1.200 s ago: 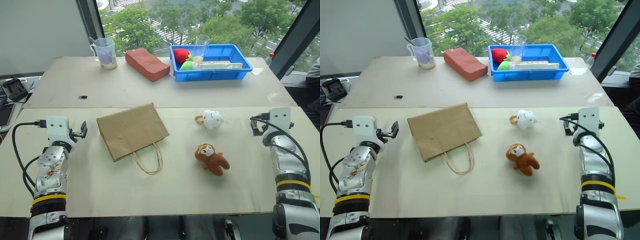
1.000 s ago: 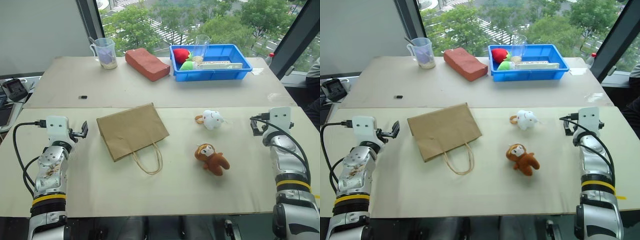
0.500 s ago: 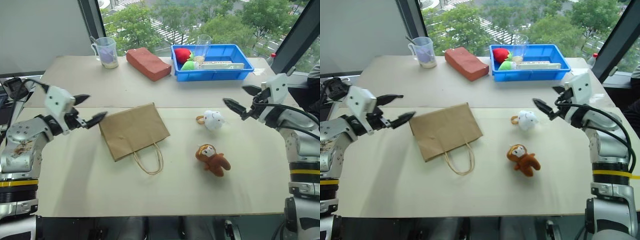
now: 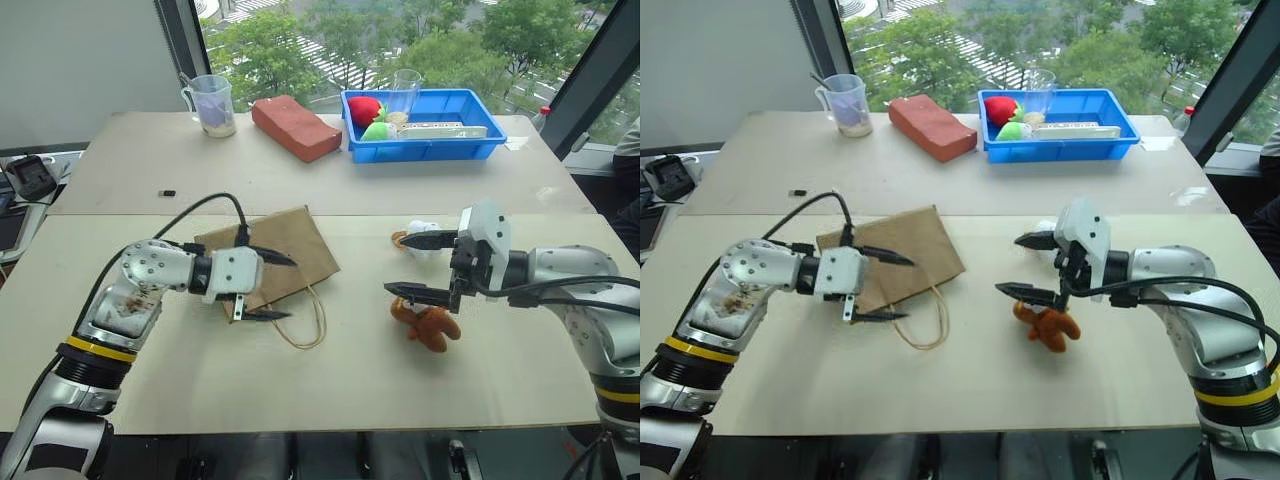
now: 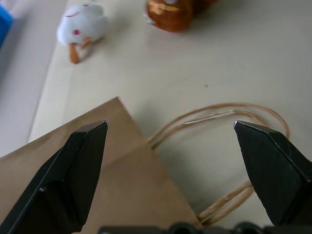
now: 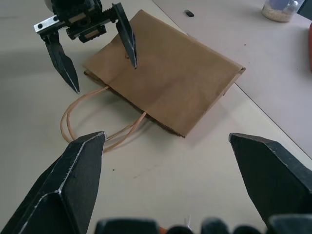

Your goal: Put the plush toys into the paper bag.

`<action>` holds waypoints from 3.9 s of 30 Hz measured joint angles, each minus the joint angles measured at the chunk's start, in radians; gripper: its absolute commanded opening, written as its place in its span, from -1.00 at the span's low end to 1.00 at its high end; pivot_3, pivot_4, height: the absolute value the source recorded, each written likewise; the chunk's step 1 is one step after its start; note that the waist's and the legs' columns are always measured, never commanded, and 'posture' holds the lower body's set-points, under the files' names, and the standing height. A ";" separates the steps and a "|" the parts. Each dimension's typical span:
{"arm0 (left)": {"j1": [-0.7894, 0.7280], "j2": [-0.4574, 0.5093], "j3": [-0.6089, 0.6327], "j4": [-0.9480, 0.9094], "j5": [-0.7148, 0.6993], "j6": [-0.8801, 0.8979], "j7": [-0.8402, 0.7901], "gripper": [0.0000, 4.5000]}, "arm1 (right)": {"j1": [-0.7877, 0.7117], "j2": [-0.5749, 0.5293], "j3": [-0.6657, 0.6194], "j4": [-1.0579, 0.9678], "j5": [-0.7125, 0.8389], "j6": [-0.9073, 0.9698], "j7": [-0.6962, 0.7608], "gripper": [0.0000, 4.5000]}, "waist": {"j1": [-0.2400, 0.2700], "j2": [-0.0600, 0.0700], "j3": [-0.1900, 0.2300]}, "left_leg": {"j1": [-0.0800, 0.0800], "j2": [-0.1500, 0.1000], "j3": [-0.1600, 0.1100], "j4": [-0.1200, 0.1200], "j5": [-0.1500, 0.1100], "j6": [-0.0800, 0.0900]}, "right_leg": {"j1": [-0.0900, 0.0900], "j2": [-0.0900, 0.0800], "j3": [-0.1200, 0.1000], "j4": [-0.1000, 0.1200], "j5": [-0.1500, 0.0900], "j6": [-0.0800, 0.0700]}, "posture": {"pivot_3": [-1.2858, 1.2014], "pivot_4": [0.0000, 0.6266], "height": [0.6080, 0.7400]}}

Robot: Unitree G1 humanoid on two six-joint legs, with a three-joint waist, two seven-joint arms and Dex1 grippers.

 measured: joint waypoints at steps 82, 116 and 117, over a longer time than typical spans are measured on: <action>-0.107 -0.098 0.069 -0.013 -0.226 0.397 -0.043 -0.98 | 0.029 -0.017 -0.001 -0.034 0.023 0.056 -0.029 1.00 | 0.012 0.000 0.000 | 0.000 0.001 -0.002 0.005 0.000 0.000 | 0.001 0.001 0.000 0.002 0.000 0.000 | 0.03 -0.52 1.00; -0.227 -0.172 0.234 0.010 -0.341 0.545 0.122 -1.00 | -0.249 0.777 0.277 0.747 -0.368 -0.353 -0.372 -0.99 | -0.018 0.000 0.000 | 0.002 0.000 -0.003 -0.001 0.004 -0.006 | -0.003 0.003 0.000 0.013 0.000 0.000 | 0.03 -0.52 1.00; -0.230 -0.172 0.235 0.010 -0.341 0.546 0.130 -1.00 | -0.249 0.780 0.286 0.769 -0.381 -0.355 -0.375 -0.99 | -0.019 0.000 0.000 | 0.002 0.000 -0.003 -0.001 0.004 -0.006 | -0.003 0.003 0.000 0.013 0.000 0.000 | 0.03 -0.52 1.00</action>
